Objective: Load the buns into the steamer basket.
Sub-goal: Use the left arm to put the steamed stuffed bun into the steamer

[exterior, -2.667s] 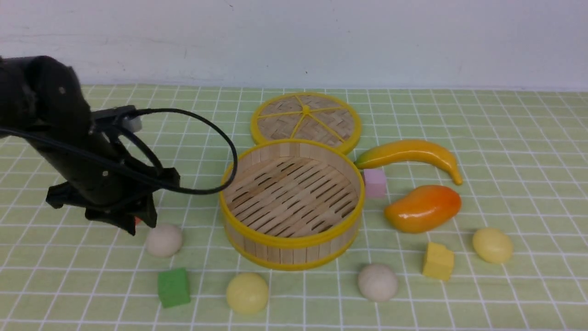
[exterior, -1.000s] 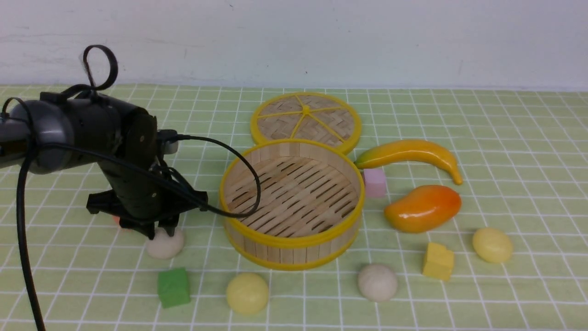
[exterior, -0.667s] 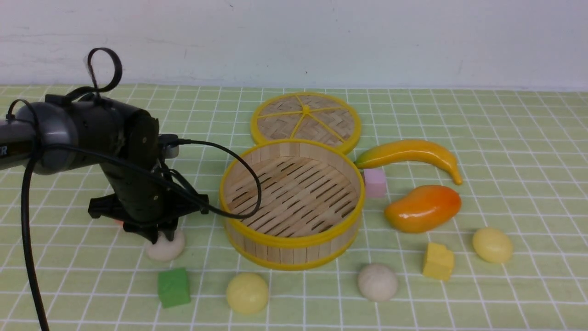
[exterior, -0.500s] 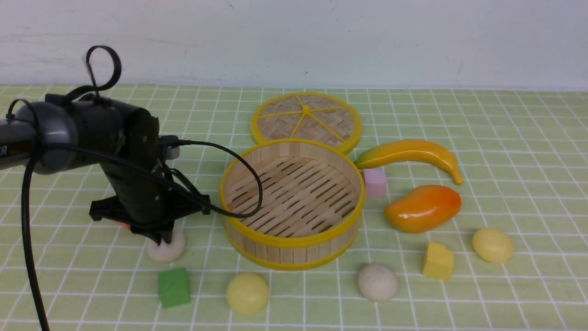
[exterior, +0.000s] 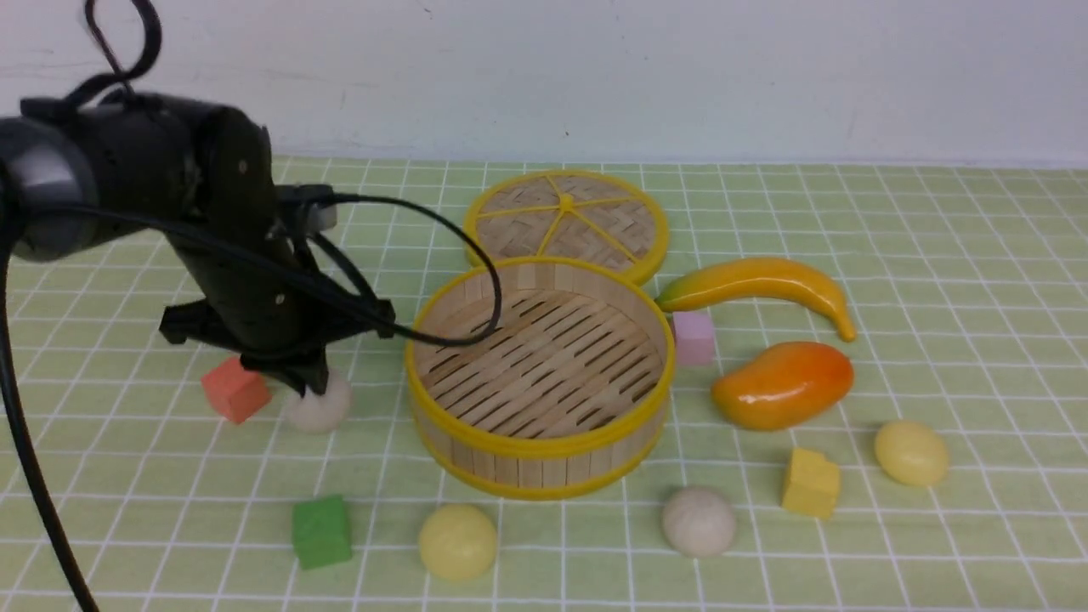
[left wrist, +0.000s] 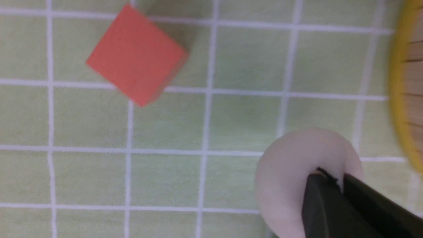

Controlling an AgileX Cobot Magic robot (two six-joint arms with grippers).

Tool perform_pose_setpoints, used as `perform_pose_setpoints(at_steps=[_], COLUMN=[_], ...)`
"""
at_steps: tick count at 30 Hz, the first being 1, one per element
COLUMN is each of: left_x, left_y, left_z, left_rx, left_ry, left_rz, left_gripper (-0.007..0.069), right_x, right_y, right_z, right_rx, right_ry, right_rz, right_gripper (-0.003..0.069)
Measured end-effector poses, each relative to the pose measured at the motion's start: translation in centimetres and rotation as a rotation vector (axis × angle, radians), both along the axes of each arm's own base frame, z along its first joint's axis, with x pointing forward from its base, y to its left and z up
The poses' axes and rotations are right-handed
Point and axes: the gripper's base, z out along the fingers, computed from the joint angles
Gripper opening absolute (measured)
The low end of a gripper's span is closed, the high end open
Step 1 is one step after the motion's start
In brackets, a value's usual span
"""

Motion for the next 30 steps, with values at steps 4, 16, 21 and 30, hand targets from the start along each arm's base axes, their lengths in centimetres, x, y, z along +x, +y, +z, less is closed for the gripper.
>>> perform_pose_setpoints(at_steps=[4,16,21,30], left_x=[0.9,6.0,8.0,9.4], left_y=[-1.6,-4.2,-4.9,-5.5], left_z=[3.8,4.0,1.9,-1.9], left_rx=[-0.148,-0.288,-0.279,-0.294], left_ry=[-0.062,-0.099,-0.044,0.031], left_rz=[-0.061,-0.112,-0.124,-0.111], left_gripper=[-0.0009,-0.0006,-0.0005,0.0005], right_x=[0.0,0.0,0.0,0.0], right_y=[0.0,0.0,0.0,0.0], right_z=[0.0,0.0,0.0,0.0], right_rx=[0.000,0.000,0.000,0.000], right_ry=[0.000,0.000,0.000,0.000], right_rz=[0.000,0.000,0.000,0.000], right_gripper=[0.0239,0.0239,0.0239,0.0239])
